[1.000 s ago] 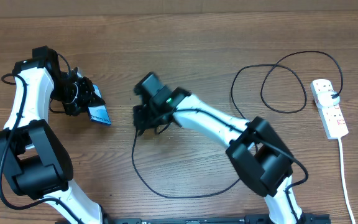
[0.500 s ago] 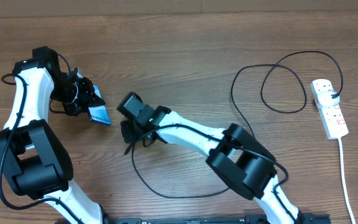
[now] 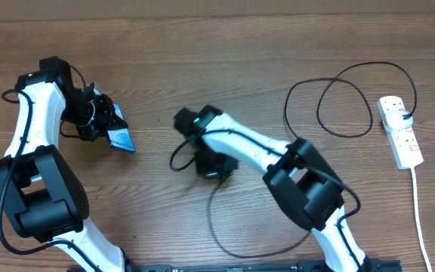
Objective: Plug charger to phone and switch on socket
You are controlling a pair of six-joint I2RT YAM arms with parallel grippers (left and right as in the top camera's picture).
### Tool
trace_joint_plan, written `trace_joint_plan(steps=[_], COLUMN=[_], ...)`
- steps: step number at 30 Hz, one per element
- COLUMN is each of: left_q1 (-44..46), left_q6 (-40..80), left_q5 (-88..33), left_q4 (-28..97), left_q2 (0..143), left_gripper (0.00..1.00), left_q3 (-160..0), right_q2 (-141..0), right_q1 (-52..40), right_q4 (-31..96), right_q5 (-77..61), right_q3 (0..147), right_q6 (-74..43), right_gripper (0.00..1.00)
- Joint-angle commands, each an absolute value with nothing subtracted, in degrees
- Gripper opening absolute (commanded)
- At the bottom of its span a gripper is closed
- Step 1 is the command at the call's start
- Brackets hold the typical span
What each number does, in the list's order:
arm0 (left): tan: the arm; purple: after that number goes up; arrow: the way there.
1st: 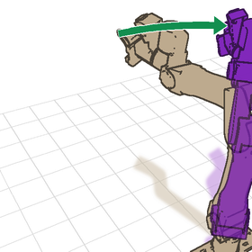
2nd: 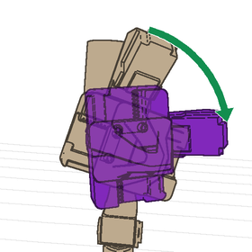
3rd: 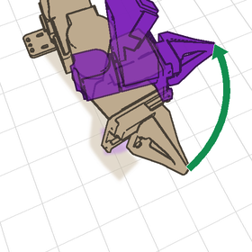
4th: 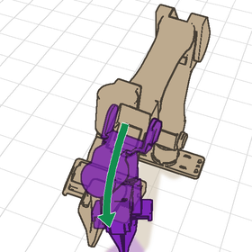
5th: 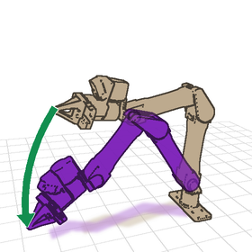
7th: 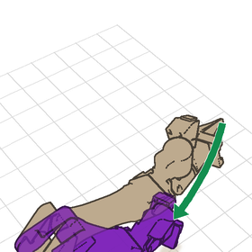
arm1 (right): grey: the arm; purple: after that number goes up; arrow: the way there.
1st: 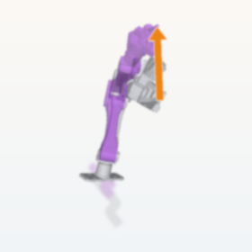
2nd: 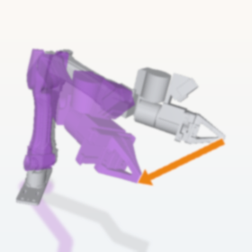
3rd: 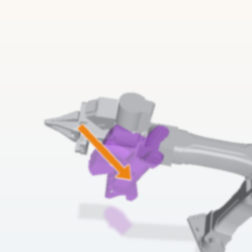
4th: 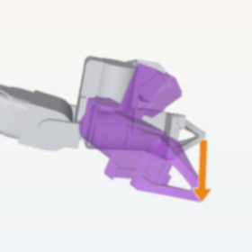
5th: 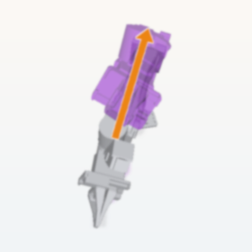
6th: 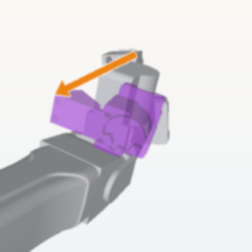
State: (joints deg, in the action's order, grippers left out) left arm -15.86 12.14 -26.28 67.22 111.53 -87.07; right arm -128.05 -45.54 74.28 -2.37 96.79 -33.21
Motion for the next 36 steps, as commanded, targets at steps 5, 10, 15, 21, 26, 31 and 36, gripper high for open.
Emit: trace_joint_plan(steps=[5, 10, 15, 21, 26, 31, 36], left_q1=[-16.1, -16.1, -16.1, -16.1, -16.1, -16.1, -16.1], left_q6=[13.32, 13.32, 13.3, 13.28, 13.28, 13.28, 12.97], left_q5=[-27.05, -27.05, -27.05, -27.05, -27.05, -27.05, -27.05], left_q4=[67.44, 67.42, 67.48, 67.55, 67.42, 67.13, 67.16], left_q2=[110.48, 110.48, 110.48, 110.48, 110.48, 110.48, 110.48], left_gripper=[0.04, 0.04, 0.04, 0.04, 0.04, 0.04, 0.04], left_q3=[-87.15, -87.15, -87.15, -87.15, -87.15, -87.15, -87.15], right_q2=[-128.11, -125.95, -121.12, -120.01, -120.01, -120.01, -120.01], right_q1=[-40.34, -38.68, -36.77, -31.44, -29.12, -29.3, -29.3], right_q4=[74.63, 79.11, 80.14, 83.24, 81.1, 76.71, 72.25], right_q5=[-1.17, -1.32, -0.67, -0.49, -1.28, -4.36, -4.91], right_q3=[98.52, 104.4, 107.92, 106.39, 99.53, 93.95, 90.41], right_q6=[-26.65, -26.74, -29.71, -36.36, -39.46, -39.86, -42.26], right_gripper=[0.22, 0.25, 0.43, 0.71, 0.67, 0.64, 0.56])
